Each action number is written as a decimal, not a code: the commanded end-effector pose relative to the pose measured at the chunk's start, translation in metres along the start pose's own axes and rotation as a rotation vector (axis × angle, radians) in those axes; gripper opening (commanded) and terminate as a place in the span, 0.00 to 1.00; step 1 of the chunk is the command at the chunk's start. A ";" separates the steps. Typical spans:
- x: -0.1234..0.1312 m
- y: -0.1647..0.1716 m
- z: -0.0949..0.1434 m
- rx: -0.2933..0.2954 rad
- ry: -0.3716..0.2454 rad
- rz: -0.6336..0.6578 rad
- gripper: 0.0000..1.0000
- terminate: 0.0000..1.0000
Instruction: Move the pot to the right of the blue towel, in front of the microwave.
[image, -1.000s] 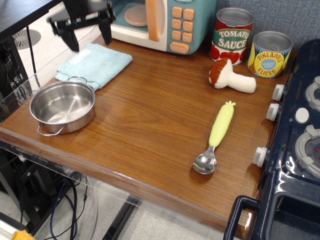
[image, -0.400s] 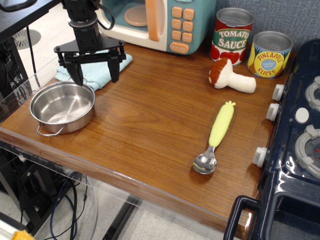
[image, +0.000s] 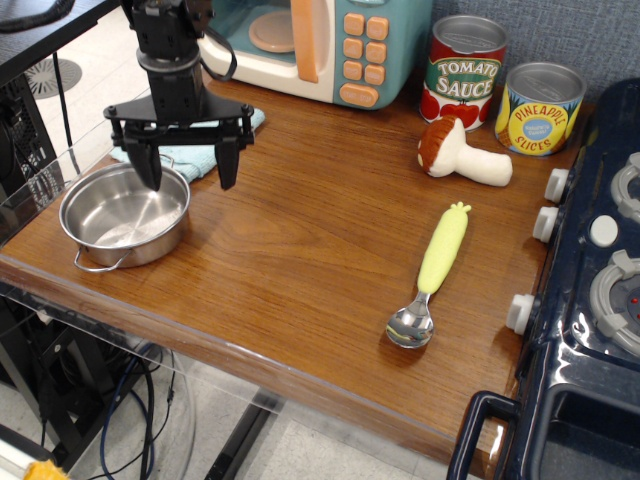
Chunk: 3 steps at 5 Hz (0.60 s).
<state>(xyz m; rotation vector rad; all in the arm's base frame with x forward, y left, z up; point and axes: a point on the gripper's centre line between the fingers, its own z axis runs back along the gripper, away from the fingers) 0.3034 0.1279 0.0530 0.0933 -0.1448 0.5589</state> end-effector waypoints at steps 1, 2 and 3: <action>0.005 0.003 -0.004 0.052 0.004 -0.004 1.00 0.00; 0.005 -0.005 -0.016 0.053 0.022 -0.030 1.00 0.00; 0.003 -0.010 -0.026 0.052 0.041 -0.046 1.00 0.00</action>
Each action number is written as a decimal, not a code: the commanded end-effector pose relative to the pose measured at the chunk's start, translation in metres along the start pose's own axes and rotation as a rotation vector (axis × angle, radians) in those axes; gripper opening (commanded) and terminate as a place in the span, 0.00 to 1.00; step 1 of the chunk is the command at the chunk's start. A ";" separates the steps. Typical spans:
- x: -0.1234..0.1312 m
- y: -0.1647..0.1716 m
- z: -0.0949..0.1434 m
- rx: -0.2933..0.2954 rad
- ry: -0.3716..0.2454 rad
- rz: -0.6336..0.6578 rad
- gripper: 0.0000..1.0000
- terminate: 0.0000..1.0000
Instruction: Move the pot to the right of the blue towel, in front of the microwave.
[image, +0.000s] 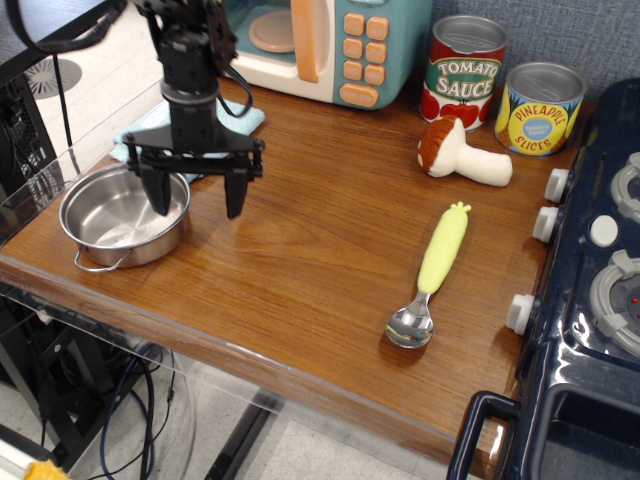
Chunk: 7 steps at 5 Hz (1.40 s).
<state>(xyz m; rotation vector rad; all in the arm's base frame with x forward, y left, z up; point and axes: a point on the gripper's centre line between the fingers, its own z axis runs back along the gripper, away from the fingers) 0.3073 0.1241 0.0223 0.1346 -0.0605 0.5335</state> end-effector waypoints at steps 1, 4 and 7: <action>0.006 -0.003 0.005 -0.014 -0.041 0.000 0.00 0.00; 0.008 0.010 0.023 0.003 -0.103 0.003 0.00 0.00; 0.021 -0.015 0.070 -0.109 -0.198 -0.024 0.00 0.00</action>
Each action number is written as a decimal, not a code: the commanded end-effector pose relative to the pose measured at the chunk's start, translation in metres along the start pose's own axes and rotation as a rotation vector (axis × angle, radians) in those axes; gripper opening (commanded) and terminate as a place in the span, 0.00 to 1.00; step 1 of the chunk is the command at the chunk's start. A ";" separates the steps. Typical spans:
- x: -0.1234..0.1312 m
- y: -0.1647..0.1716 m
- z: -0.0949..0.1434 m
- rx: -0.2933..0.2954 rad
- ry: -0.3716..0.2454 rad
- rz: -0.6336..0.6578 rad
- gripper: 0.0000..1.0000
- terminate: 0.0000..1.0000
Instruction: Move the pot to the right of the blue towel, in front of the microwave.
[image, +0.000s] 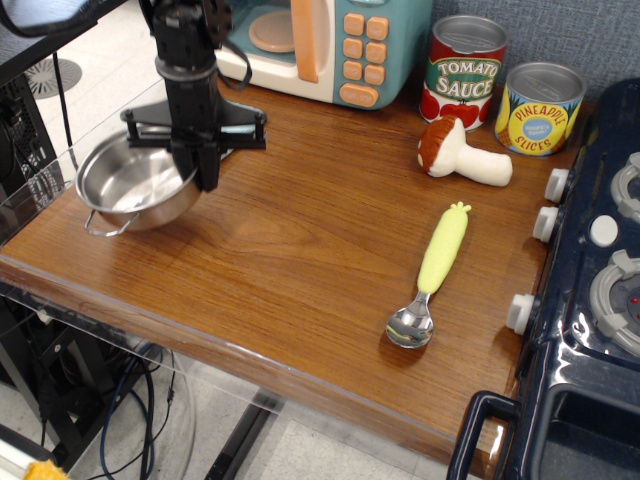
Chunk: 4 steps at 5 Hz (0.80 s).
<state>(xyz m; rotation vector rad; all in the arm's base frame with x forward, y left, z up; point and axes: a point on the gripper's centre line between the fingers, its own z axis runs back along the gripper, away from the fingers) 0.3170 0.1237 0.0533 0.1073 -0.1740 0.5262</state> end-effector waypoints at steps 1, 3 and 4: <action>0.020 -0.040 0.040 -0.078 -0.106 -0.073 0.00 0.00; 0.041 -0.086 0.030 -0.079 -0.089 -0.157 0.00 0.00; 0.046 -0.097 0.015 -0.053 -0.065 -0.183 0.00 0.00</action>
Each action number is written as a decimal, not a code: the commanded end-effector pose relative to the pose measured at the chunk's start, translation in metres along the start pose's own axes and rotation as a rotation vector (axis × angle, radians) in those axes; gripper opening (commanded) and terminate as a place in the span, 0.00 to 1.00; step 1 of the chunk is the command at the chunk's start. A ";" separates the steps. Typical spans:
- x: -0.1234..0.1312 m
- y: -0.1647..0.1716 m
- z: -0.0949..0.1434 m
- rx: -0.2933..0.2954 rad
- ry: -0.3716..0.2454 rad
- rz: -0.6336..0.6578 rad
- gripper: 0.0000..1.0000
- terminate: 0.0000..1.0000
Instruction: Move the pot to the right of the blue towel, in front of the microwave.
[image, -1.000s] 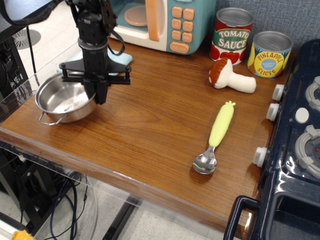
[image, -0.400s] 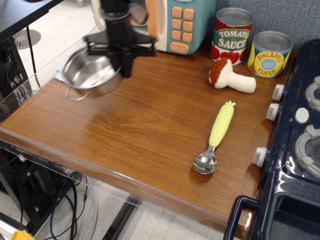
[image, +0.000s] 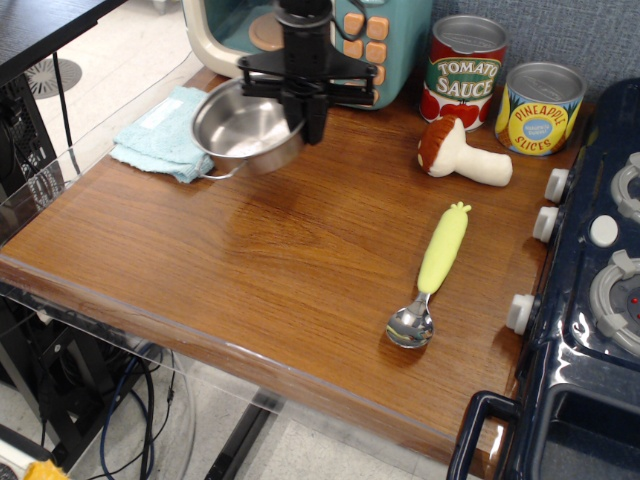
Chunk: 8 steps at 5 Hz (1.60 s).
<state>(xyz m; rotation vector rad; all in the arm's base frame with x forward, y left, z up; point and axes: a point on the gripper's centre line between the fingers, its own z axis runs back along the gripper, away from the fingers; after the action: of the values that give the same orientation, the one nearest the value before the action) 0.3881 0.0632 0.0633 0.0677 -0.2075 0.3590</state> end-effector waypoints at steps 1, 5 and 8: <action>0.019 -0.012 -0.011 0.034 -0.013 -0.044 0.00 0.00; 0.019 -0.024 -0.025 0.022 0.023 -0.078 1.00 0.00; 0.016 -0.023 0.008 -0.015 -0.038 -0.077 1.00 0.00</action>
<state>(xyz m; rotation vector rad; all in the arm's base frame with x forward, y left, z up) 0.4082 0.0429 0.0465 0.0660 -0.1755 0.2752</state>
